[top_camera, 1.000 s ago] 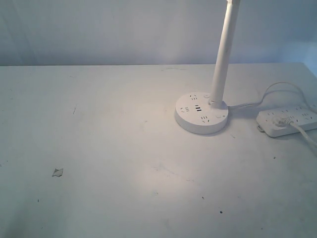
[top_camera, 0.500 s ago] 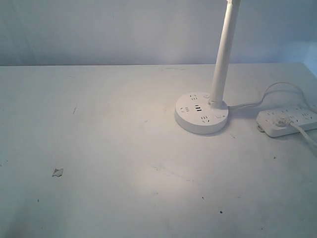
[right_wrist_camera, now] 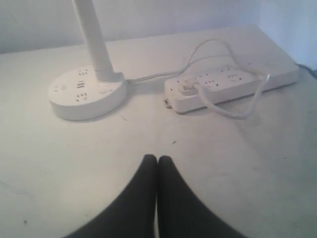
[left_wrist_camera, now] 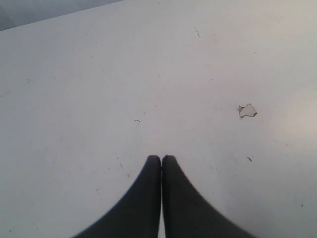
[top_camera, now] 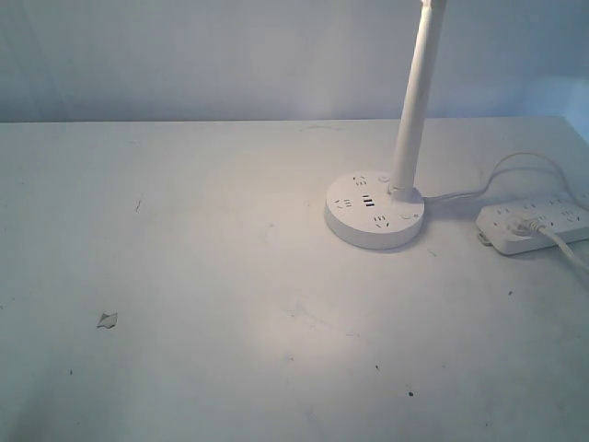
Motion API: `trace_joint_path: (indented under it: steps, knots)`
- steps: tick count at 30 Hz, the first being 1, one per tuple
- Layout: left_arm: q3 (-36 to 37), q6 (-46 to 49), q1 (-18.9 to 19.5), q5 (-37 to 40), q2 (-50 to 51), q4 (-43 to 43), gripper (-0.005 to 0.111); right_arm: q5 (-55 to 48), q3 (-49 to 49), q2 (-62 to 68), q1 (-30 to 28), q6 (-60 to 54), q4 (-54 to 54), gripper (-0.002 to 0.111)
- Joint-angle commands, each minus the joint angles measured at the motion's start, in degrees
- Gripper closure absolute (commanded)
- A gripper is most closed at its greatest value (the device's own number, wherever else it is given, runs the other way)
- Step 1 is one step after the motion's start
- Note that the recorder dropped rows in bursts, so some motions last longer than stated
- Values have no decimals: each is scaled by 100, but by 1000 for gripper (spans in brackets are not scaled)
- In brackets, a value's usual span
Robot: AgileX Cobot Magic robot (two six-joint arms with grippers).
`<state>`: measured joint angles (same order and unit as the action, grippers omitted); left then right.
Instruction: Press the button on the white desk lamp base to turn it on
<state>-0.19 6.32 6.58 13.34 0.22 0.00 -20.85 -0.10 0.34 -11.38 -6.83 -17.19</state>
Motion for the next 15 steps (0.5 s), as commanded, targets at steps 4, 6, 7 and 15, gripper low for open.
trace_joint_path:
  steps: [4, 6, 7, 15]
  knots:
    - [19, -6, 3, -6, -22, -33, 107, 80, 10, -34, 4, -50, 913, 108]
    - [19, -6, 3, -6, -22, -33, 107, 80, 10, -34, 4, -50, 964, 108]
    - [19, -6, 3, -6, -22, -33, 107, 80, 10, -34, 4, -50, 964, 108]
    - [19, -6, 3, -6, -22, -33, 107, 80, 10, -34, 4, -50, 953, 108]
